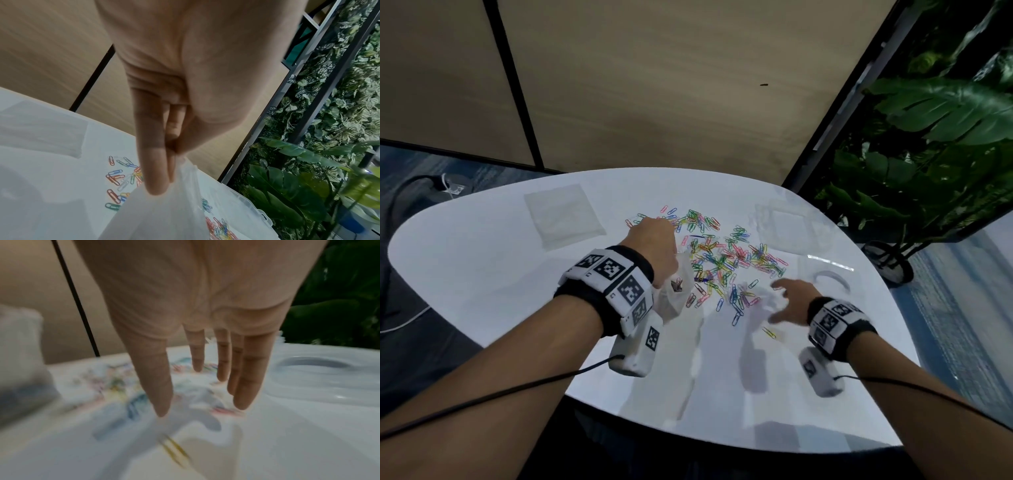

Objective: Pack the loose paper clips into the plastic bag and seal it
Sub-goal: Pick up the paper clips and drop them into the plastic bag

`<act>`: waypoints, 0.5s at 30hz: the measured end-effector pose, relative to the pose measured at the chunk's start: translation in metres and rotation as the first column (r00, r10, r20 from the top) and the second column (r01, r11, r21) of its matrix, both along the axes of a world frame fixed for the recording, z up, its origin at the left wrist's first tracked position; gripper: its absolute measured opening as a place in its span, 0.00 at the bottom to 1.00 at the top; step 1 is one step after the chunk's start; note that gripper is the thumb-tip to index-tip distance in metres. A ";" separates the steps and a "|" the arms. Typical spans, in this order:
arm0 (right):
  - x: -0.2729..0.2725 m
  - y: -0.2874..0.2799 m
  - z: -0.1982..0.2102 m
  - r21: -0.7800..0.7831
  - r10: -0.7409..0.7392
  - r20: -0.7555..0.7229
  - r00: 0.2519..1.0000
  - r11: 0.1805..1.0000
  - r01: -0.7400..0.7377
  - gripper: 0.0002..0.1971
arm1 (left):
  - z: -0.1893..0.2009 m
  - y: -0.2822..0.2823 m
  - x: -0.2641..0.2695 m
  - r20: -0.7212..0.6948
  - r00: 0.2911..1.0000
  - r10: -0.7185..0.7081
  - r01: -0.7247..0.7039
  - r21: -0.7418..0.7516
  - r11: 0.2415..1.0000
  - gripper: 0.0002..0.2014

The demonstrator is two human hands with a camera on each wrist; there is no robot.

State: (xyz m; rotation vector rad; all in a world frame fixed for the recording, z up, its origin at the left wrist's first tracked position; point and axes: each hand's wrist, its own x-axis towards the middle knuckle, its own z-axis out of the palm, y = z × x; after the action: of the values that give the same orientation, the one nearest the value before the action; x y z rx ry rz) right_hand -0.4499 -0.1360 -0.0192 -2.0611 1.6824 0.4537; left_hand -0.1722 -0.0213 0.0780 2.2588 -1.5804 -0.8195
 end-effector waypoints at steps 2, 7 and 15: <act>-0.028 0.004 -0.017 0.003 0.025 -0.077 0.997 1.000 -0.025 0.48 | 0.001 0.001 0.004 0.002 1.000 -0.008 0.008 0.010 1.000 0.12; -0.039 0.024 -0.030 -0.059 -0.025 0.203 0.979 0.998 0.038 0.35 | 0.002 0.000 0.008 0.031 0.999 -0.018 0.017 0.022 1.000 0.13; 0.030 0.038 -0.056 -0.100 -0.254 0.512 0.821 0.931 0.351 0.14 | 0.000 -0.001 0.010 0.043 0.999 -0.017 0.014 0.061 0.998 0.14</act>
State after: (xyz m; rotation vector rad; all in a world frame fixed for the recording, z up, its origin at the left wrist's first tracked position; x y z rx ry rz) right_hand -0.4195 -0.0979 -0.0752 -1.7703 1.7261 -0.3321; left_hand -0.1625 -0.0224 0.0780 2.3241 -1.6146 -0.8392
